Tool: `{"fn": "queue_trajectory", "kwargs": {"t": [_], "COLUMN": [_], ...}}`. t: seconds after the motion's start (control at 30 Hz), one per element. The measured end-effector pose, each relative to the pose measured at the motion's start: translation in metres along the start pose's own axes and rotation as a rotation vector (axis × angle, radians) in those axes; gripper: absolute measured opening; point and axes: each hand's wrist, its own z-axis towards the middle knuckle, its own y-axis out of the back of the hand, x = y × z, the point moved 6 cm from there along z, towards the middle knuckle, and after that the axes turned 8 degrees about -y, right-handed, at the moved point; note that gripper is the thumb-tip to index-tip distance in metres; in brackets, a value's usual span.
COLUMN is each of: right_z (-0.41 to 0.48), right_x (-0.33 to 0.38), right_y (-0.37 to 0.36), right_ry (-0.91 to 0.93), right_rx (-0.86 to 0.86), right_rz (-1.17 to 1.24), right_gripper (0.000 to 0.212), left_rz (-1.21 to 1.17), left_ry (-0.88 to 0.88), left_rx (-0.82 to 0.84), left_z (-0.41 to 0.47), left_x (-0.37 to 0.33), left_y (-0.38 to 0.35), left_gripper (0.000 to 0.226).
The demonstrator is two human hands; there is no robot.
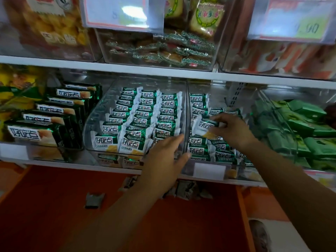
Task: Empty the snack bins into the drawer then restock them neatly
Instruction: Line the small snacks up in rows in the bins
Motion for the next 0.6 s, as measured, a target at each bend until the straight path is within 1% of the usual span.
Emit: {"fn": "queue_trajectory", "kwargs": {"t": [0.13,0.27,0.33,0.4,0.47,0.5,0.53,0.57,0.6], "right_z": [0.022,0.030,0.029,0.024,0.014,0.003,-0.015,-0.038,-0.065], "right_x": [0.005,-0.005,-0.008,-0.008,-0.001,0.007,0.019,0.032,0.046], "right_y": [-0.017,-0.025,-0.028,-0.027,-0.018,-0.010,0.000,0.007,0.011], "right_ry": [0.081,0.098,0.097,0.078,0.092,0.131,0.193,0.286,0.391], "right_rx": [-0.006,-0.082,-0.073,-0.050,-0.100,-0.170,-0.251,-0.322,-0.350], "right_rz": [-0.147,-0.119,-0.143,-0.158,-0.136,-0.137,-0.143,-0.120,-0.071], "right_gripper": [0.025,0.027,0.028,0.035,0.047,0.049,0.047,0.042,0.035], "left_rz": [-0.059,-0.071,-0.062,-0.042,-0.037,-0.019,0.015,0.046,0.062], "left_ry": [0.008,0.006,-0.015,-0.040,-0.056,-0.088,-0.128,-0.156,-0.160], "left_rx": [-0.048,-0.051,-0.061,-0.064,-0.077,-0.100,-0.122,-0.133,-0.114], "left_z": [0.003,0.002,0.002,0.000,-0.009,-0.018,-0.027,-0.038,-0.049], "left_x": [0.004,0.005,0.003,0.001,-0.001,-0.002,-0.003,-0.001,0.004], "left_y": [0.001,0.002,0.004,0.008,0.016,0.022,0.031,0.040,0.046], "left_gripper": [0.050,0.049,0.049,0.048,0.045,0.042,0.038,0.035,0.032]}}
